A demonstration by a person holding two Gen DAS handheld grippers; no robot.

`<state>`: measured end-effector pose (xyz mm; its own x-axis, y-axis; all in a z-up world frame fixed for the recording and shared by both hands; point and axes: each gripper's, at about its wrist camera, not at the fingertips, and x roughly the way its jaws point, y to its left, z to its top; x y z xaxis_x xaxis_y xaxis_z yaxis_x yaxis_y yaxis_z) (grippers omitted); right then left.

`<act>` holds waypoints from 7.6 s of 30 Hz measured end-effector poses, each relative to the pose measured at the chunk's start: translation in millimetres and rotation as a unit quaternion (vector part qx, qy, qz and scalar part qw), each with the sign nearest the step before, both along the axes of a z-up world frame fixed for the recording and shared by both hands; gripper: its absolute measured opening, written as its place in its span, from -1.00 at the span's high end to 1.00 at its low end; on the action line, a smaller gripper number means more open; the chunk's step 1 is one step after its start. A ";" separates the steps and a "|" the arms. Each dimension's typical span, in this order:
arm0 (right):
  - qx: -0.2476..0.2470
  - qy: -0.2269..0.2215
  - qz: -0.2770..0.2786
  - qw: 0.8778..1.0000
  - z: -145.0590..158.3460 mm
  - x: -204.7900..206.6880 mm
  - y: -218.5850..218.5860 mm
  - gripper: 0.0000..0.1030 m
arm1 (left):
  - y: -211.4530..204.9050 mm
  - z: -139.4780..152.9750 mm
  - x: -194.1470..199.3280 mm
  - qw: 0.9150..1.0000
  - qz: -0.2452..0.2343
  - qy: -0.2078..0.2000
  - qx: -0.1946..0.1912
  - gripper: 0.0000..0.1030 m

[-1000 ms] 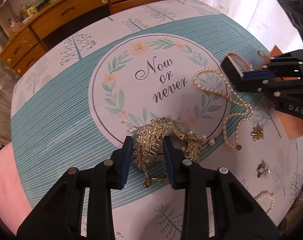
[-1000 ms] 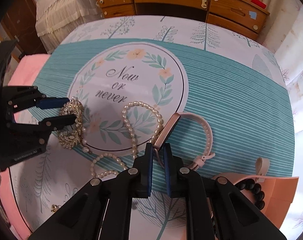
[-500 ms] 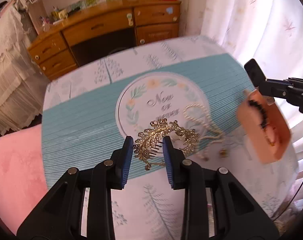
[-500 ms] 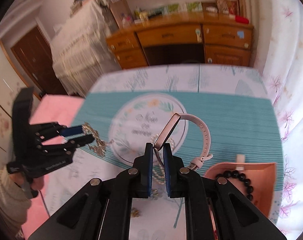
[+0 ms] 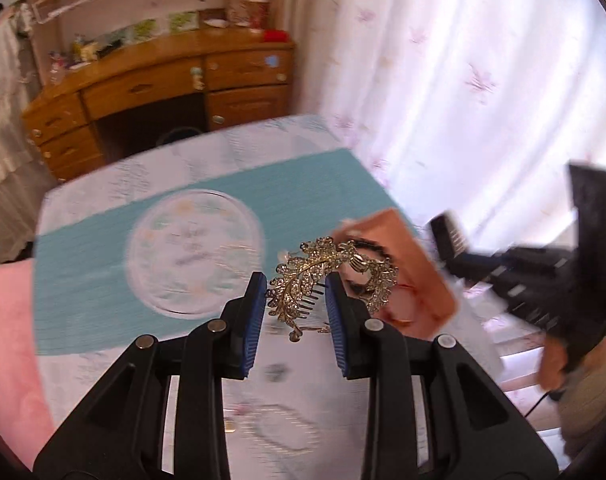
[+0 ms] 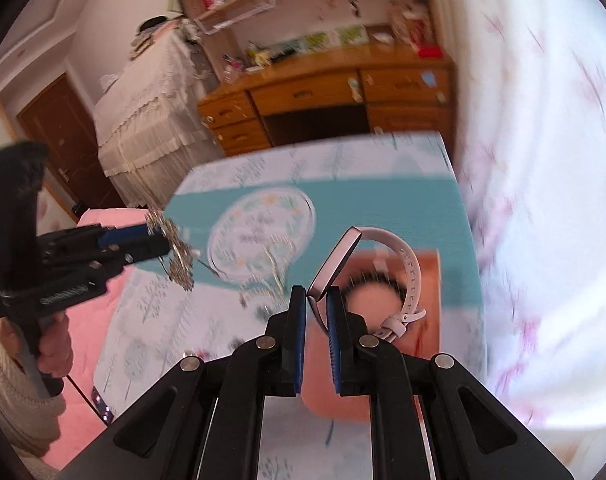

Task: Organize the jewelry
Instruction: 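Carry the hair clip and watch into the pink box and open both tools, then withdraw both tools from the pink box back over the jewelry, then grasp the pearl bracelet with the right tool while the left tool grasps the gold coin pendant, then carry the pearl bracelet and coin pendant into the pink box and open both tools, then move the right tool toward the pearl necklace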

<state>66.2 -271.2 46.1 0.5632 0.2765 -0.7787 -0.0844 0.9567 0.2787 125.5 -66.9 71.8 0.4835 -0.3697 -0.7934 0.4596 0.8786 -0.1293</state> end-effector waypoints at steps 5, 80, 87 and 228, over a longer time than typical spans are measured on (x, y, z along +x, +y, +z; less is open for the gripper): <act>0.049 0.042 -0.031 0.997 -51.4 -20.5 -27.2 0.80 | -55.6 -33.8 -8.1 0.999 -0.029 0.038 -0.008 0.47; -0.071 -0.027 0.026 0.997 -27.3 -75.5 131.8 0.24 | 105.1 -88.0 -121.6 0.987 0.162 -0.016 0.012 0.20; -0.063 0.000 0.040 0.997 -46.1 -67.6 138.2 0.24 | 132.9 -91.7 -127.6 0.981 0.191 -0.025 -0.002 0.20; -0.041 0.008 0.039 0.998 -49.3 50.2 123.9 0.29 | 136.2 -104.1 -64.5 0.982 0.183 0.049 0.006 0.20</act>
<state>116.4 -147.3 -3.2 0.5296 0.2532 -0.8096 -0.1552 0.9672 0.2009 61.0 69.3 -32.3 0.5032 -0.1756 -0.8462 0.0978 0.9844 -0.1462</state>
